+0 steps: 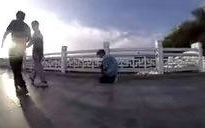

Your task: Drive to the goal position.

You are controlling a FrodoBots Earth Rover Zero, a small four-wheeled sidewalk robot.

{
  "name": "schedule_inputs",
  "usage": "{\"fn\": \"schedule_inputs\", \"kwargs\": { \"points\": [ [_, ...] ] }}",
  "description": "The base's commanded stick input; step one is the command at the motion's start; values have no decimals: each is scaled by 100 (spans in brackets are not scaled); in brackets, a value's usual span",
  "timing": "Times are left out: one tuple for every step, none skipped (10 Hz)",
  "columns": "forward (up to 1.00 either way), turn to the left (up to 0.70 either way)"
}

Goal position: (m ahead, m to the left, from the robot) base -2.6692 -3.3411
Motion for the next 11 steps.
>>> {"fn": "schedule_inputs", "kwargs": {
  "points": [
    [0, -45],
    [0, -45],
    [0, -45],
    [0, -45],
    [0, -45],
    [0, -45],
    [0, -45],
    [0, -45],
    [0, -45],
    [0, -45],
    [0, -45]
  ]
}}
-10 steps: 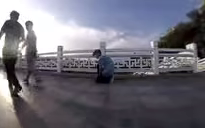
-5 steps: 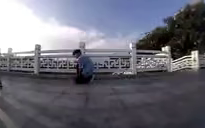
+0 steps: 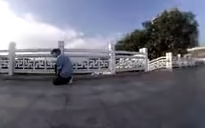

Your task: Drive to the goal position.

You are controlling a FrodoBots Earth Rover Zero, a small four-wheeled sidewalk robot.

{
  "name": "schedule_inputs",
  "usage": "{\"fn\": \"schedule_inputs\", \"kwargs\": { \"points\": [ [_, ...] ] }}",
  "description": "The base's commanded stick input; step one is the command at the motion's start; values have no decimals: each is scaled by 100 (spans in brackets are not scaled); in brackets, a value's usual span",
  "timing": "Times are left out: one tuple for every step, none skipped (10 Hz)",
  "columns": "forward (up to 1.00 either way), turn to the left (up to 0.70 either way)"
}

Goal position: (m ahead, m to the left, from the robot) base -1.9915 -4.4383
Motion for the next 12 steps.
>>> {"fn": "schedule_inputs", "kwargs": {
  "points": [
    [0, -45],
    [0, -45],
    [2, -37],
    [10, -19],
    [30, 0],
    [45, 0],
    [45, 0],
    [45, 0],
    [45, 0],
    [45, 0],
    [45, 0],
    [45, -7]
  ]
}}
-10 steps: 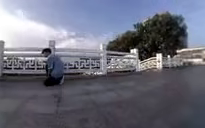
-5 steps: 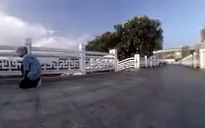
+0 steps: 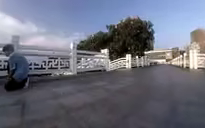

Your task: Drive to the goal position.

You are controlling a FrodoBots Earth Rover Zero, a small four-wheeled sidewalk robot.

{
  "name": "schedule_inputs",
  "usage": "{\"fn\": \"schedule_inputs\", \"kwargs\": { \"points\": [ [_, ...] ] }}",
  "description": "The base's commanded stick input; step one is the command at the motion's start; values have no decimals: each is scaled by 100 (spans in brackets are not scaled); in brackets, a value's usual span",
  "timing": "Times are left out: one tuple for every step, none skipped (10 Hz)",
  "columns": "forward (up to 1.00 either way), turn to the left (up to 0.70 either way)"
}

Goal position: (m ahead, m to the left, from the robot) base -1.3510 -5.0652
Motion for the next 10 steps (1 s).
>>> {"fn": "schedule_inputs", "kwargs": {
  "points": [
    [45, -27],
    [45, -27],
    [45, -27],
    [45, -27],
    [45, -27],
    [45, -24],
    [45, -8],
    [45, 0],
    [45, 0],
    [45, 0]
  ]
}}
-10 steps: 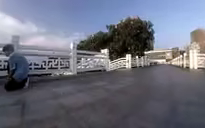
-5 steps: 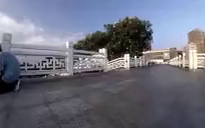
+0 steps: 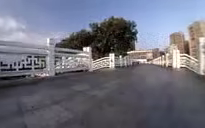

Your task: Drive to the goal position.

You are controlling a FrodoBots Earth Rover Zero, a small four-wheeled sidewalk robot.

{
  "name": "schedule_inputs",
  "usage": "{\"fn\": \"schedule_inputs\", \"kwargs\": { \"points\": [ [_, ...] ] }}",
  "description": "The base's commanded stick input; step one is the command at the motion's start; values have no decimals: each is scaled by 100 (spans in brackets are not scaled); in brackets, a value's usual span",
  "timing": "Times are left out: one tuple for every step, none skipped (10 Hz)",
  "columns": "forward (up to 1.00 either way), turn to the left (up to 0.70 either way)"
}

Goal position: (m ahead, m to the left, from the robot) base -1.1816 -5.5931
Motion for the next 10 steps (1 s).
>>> {"fn": "schedule_inputs", "kwargs": {
  "points": [
    [45, 0],
    [45, 0],
    [45, 0],
    [45, 0],
    [45, 0],
    [45, 0],
    [45, 0],
    [45, 0],
    [45, 0],
    [45, -26]
  ]
}}
